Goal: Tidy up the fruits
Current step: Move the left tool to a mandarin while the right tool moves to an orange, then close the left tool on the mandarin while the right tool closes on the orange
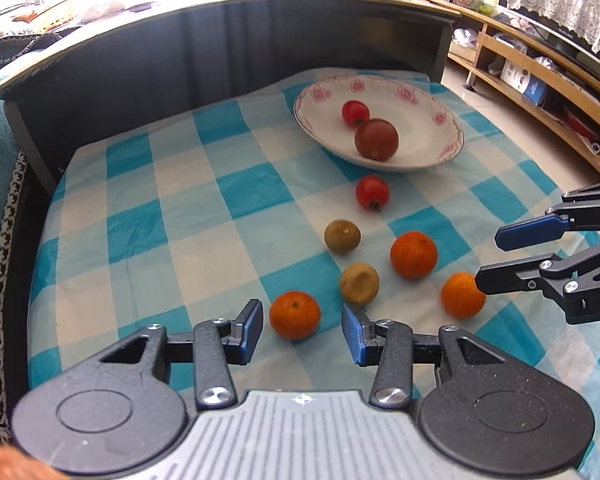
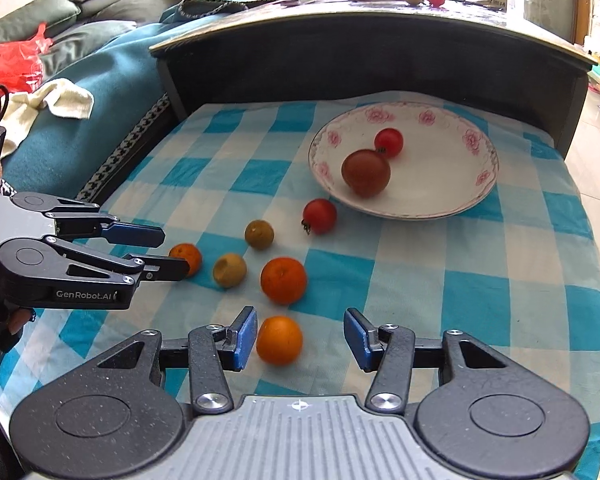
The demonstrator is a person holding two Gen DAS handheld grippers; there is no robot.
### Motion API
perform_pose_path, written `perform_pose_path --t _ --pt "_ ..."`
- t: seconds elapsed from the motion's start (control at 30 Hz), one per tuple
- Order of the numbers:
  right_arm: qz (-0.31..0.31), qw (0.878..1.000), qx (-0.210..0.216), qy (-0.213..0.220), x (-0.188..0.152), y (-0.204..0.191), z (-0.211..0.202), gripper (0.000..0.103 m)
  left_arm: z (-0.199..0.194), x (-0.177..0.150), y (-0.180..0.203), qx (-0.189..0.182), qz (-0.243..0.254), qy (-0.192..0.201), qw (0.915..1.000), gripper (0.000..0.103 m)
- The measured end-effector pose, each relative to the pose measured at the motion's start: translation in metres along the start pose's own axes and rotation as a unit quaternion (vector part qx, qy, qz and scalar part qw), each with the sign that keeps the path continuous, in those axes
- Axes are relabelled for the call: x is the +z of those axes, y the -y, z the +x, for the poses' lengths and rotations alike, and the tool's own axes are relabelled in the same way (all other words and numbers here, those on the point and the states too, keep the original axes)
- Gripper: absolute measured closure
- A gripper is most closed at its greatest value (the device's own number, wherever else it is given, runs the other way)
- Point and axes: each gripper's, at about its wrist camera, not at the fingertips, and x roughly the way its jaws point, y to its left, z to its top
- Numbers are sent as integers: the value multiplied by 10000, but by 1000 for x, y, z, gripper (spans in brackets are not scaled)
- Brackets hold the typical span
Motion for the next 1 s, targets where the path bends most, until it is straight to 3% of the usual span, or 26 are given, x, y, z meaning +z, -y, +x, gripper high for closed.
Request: perform_pose_path --t 0.73,1.0 --pt "-372 9988 -8 -314 -6 -10 22 59 22 -4 1 134 233 -72 9996 51" --pt "-522 9976 -66 -447 -7 -15 27 71 23 -3 1 165 201 -56 9996 51"
